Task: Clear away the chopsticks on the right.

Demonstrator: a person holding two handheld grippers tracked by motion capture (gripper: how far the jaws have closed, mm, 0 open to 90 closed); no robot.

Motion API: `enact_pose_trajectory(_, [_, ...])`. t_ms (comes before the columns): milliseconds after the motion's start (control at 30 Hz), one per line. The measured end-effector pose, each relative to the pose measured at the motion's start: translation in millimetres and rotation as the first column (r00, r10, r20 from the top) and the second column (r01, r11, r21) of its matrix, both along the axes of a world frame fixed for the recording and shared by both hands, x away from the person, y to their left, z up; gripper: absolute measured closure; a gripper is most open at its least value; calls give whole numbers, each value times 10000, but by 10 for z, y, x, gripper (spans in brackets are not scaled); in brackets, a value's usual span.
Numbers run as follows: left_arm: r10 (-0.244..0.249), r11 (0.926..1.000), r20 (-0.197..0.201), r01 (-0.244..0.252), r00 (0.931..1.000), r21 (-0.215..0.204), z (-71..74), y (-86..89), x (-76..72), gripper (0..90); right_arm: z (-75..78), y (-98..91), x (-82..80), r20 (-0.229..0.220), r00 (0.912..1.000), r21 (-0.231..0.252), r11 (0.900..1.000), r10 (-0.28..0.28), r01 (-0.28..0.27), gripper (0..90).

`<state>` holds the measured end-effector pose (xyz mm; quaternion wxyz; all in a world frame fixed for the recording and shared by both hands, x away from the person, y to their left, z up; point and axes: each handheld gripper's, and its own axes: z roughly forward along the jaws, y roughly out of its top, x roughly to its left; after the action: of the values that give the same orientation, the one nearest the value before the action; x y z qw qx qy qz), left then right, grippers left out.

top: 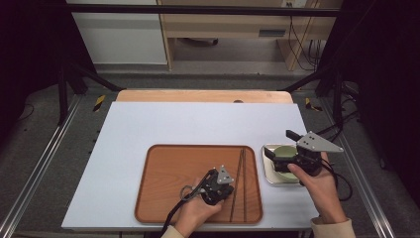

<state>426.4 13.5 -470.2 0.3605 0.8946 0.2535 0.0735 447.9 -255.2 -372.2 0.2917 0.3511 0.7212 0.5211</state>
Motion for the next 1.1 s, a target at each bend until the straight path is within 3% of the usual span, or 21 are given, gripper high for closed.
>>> enact_pose_trajectory(200, [-241, 9997, -92, 241, 9997, -91, -6, -80, -31, 900, -14, 6, 7, -51, 10000, -72, 10000, 7, -7, 59])
enact_pose_trajectory(467, [-205, 9996, 13, 205, 9998, -173, -17, -206, 22, 900, -19, -5, 10, -57, 10000, -171, 9999, 22, -23, 59])
enact_pose_trajectory(600, [-220, 9992, -62, 218, 9997, -327, -27, -229, 26, 900, -24, -8, 13, -90, 10000, -190, 9998, 18, -20, 59])
enact_pose_trajectory(1100, [-513, 9983, -66, 511, 9987, -293, -28, -282, -65, 900, -29, 1, 17, -98, 9999, -331, 9994, 36, -39, 59])
